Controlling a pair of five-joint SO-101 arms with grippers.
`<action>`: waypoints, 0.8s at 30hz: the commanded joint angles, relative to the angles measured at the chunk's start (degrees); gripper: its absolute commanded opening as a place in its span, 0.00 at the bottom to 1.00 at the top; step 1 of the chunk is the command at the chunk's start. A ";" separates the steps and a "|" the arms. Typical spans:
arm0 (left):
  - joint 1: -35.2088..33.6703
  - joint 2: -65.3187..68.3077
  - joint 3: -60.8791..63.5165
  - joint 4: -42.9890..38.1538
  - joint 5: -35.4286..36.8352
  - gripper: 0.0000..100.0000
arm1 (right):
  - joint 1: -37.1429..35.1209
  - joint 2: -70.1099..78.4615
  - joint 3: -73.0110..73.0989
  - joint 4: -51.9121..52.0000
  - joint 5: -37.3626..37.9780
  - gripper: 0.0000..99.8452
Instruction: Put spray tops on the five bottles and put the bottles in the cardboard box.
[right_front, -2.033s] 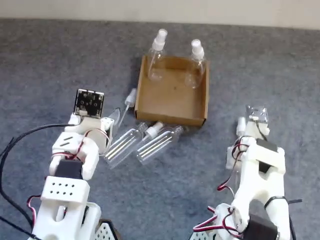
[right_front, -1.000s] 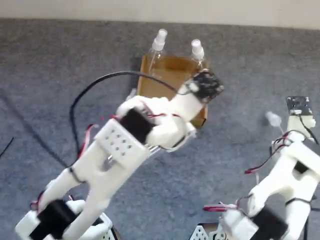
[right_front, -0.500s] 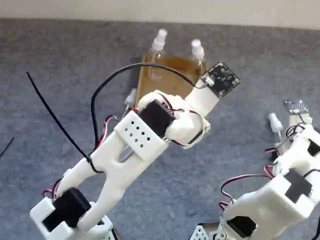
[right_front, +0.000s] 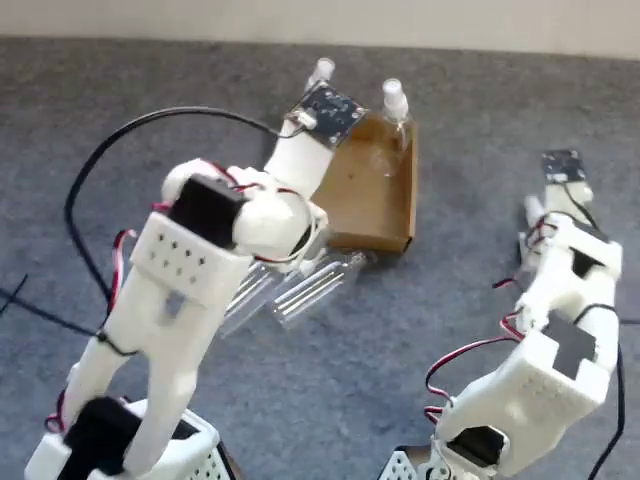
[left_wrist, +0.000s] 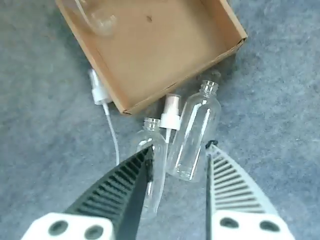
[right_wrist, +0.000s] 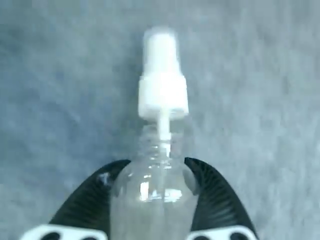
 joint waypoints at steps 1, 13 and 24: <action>-0.84 -5.05 4.44 -0.70 -0.79 0.16 | -1.45 -0.66 -2.24 -2.07 -1.14 0.00; -3.74 -8.31 11.91 -7.47 -0.88 0.16 | 1.10 -3.65 2.42 -18.86 -10.73 0.00; -1.98 -8.22 11.74 -7.47 -1.23 0.16 | 2.95 -34.42 22.46 -21.49 -10.29 0.00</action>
